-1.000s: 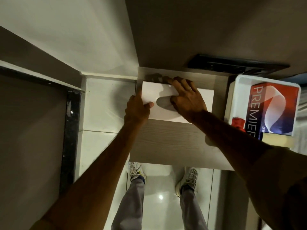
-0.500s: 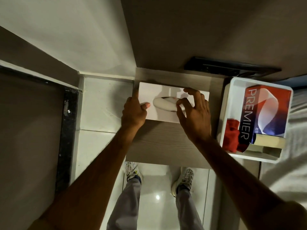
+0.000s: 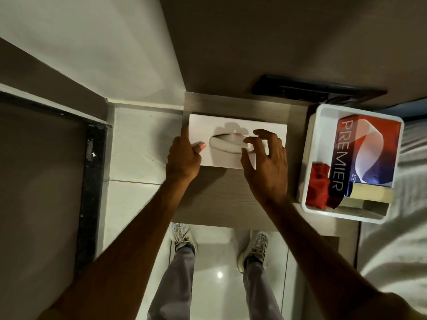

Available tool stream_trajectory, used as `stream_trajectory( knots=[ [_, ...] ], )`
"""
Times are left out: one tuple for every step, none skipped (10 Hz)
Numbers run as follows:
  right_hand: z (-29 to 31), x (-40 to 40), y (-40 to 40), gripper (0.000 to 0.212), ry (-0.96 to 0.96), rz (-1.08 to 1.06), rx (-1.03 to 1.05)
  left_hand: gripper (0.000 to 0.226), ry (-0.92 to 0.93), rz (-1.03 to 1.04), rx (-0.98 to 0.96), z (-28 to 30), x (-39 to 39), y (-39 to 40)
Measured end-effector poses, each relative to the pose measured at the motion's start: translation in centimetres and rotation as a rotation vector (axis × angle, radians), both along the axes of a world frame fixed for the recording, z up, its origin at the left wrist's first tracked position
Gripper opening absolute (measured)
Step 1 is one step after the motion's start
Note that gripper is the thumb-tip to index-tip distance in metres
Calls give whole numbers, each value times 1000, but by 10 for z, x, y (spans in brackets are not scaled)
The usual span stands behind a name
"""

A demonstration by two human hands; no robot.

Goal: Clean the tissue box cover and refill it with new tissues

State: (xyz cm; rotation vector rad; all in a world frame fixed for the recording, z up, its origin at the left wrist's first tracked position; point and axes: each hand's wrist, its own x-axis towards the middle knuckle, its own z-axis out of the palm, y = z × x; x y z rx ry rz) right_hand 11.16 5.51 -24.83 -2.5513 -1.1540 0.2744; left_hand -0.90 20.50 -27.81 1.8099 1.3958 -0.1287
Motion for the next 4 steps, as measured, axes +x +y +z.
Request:
stream_trajectory(
  knots=[
    [-4, 1, -8, 47, 39, -91, -2, 71, -49, 17, 48, -1, -4, -9],
    [-12, 9, -23, 61, 64, -204, -48, 81, -169, -45, 114, 0, -14, -22],
    [-17, 7, -38, 70, 172, -264, -118, 76, -171, -163, 138, 3, -24, -32],
    [-22, 4, -43, 71, 244, -282, -167, 73, -57, -210, 115, 3, -23, -34]
  ],
)
